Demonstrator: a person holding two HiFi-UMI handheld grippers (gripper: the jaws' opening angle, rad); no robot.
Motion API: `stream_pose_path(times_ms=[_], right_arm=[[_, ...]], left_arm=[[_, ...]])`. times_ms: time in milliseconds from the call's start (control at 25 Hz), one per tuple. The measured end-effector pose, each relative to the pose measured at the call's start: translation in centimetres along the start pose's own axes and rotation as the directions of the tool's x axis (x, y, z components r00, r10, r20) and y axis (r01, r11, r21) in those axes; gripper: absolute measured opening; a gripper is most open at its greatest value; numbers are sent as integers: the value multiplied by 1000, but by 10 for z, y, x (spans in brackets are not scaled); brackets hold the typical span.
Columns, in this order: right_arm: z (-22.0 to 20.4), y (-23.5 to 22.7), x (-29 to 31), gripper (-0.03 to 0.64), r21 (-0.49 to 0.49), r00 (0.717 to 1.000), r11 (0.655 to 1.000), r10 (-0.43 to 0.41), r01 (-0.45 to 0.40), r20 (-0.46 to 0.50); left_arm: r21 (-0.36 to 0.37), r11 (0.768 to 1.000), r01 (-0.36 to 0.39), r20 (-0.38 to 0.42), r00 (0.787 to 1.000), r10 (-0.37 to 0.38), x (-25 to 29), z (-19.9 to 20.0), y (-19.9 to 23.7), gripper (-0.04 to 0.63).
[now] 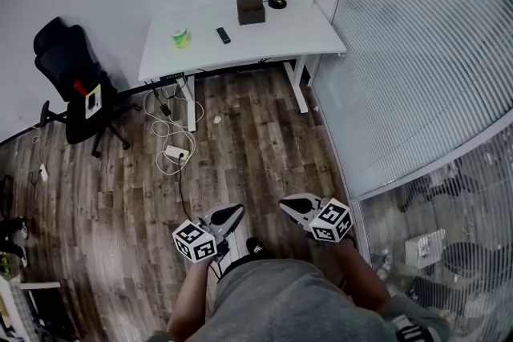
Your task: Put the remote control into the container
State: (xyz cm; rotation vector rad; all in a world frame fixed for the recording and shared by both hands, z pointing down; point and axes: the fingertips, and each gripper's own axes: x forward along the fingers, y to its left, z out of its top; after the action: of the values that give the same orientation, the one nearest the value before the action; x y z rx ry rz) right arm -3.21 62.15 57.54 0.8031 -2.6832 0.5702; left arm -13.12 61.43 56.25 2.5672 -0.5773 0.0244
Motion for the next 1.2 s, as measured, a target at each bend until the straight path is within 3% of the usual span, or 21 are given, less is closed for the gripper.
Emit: stream_pose_path(times_ms=[360,520,800,1200], right_arm=[[16,-28,18,17,-10,1000,1000,-3,3,-10],[17,-32,25,17,-13,1000,1000,7,-7,-17],[23,-30,36,17,-19,1000,999,26,-26,-14],[8,-42,28,17,-8,999,1000,-4,4,-32]], left_arm=[[5,1000,22,-20,1000,-22,14,8,24,-2],[42,998,49,-64,997,-46,20,8,22,-2],[47,997,57,-59,997,-54,24,18,23,-2],[75,994,75,-107,992,-67,34,19,16,-2]])
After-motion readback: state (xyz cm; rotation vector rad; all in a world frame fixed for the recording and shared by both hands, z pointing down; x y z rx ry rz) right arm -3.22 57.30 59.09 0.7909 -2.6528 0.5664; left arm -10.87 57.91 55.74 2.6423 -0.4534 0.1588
